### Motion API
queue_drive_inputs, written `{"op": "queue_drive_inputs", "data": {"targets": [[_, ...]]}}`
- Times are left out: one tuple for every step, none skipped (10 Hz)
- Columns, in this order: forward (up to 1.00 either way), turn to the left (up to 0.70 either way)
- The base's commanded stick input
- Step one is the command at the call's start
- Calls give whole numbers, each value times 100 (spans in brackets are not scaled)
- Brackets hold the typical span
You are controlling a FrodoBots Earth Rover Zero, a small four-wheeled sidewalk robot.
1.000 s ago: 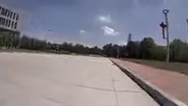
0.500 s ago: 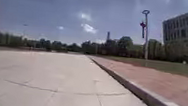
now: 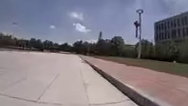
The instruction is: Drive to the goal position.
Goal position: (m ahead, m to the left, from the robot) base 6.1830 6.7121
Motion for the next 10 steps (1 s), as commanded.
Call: {"op": "queue_drive_inputs", "data": {"targets": [[70, 35], [70, 35], [70, 35], [70, 35], [70, 35], [70, 35], [70, 35], [70, 35], [70, 35], [70, 35]]}}
